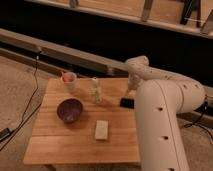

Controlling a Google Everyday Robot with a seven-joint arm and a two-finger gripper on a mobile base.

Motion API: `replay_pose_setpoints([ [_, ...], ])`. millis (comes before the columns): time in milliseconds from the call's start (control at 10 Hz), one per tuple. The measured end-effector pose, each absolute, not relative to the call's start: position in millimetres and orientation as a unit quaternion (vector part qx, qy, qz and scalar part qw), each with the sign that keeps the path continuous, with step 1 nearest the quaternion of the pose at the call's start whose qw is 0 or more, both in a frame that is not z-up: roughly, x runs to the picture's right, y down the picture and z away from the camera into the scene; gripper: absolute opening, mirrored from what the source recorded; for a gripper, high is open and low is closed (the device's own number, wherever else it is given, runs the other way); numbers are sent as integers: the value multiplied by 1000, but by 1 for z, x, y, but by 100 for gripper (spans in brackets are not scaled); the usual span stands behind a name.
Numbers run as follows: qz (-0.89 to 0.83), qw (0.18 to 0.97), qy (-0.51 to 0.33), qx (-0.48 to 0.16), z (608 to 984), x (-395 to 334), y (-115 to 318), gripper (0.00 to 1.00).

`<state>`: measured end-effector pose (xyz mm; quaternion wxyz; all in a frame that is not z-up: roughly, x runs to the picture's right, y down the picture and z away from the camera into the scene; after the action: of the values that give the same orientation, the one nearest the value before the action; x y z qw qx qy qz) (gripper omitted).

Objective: Push the eraser across the table

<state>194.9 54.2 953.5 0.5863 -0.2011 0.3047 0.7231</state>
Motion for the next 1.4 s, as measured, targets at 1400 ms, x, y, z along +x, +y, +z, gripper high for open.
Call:
replay_pose_setpoints([
  [1400,720,587,319,-190,942,210,67,65],
])
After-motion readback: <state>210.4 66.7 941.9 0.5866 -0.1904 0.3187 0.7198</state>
